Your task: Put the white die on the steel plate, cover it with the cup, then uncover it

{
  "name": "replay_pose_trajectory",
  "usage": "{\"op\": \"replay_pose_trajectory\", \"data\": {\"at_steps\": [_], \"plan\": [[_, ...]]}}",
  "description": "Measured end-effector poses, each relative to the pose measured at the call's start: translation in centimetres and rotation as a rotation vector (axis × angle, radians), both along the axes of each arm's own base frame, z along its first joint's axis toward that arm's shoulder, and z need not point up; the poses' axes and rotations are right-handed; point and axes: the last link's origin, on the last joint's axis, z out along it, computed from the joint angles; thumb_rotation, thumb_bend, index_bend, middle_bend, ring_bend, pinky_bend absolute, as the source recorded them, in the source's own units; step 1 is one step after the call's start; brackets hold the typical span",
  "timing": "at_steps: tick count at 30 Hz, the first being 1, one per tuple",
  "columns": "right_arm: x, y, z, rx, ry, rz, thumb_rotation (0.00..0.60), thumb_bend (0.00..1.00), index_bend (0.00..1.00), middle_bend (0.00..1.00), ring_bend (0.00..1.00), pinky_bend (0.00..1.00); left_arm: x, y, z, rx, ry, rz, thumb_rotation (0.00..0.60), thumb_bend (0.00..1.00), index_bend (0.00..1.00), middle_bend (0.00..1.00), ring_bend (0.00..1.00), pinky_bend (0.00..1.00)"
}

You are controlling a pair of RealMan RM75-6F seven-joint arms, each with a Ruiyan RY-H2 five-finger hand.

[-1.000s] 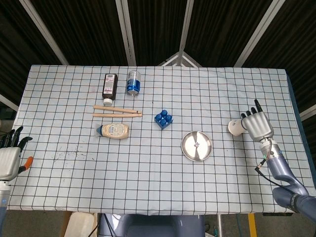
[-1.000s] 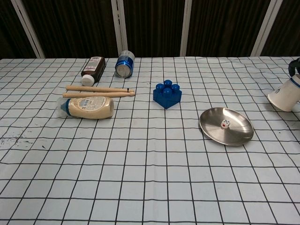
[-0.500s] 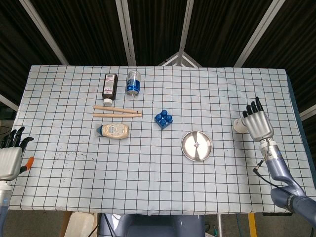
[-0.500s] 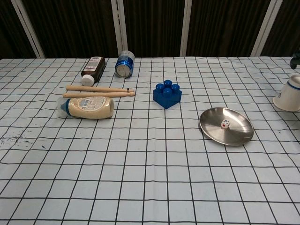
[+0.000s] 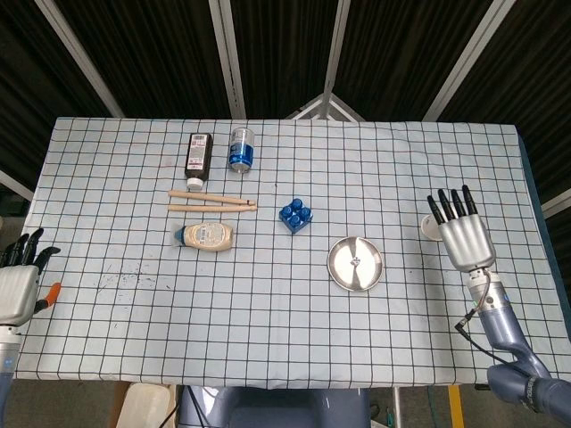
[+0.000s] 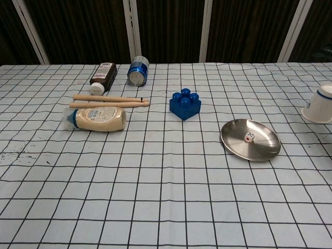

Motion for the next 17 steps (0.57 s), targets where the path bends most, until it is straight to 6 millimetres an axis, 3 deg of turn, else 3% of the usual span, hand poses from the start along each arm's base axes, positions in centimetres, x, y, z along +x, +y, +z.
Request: {"op": "replay_pose_trajectory", "data": {"at_steps": [5,10,13,17], "plan": [[-0.8,3.3,2.2,-0.016,-0.345,-0.019,0.600,0.05,0.19,0.11,0.16,0.00,0.3,-0.1,0.1,-0.004,-0.020,-0.016,0.600,0.47,0.24,0.00,0.00,0.10],[-3.3,8.1,4.0,-0.030,-0.683,-0.036,0.600,0.09,0.21,0.11,0.16,0.00,0.3,-0.5,0.5,-0.004,-0.029,-0.025,0.600,0.47,0.26,0.00,0.00,0.10],[-4.8,10.1,4.7,-0.046,-0.788,-0.059,0.600,0.09,0.21,0.11,0.16,0.00,0.3,-0.5,0.9,0.009,-0.043,-0.038,0.600,0.47,0.25,0.00,0.00,0.10],[-5.7,11.1,5.3,-0.075,-0.773,-0.062,0.600,0.09,0.21,0.11,0.16,0.00,0.3,-0.6,1.4,0.031,-0.062,-0.065,0.600,0.47,0.25,0.00,0.00,0.10]]}}
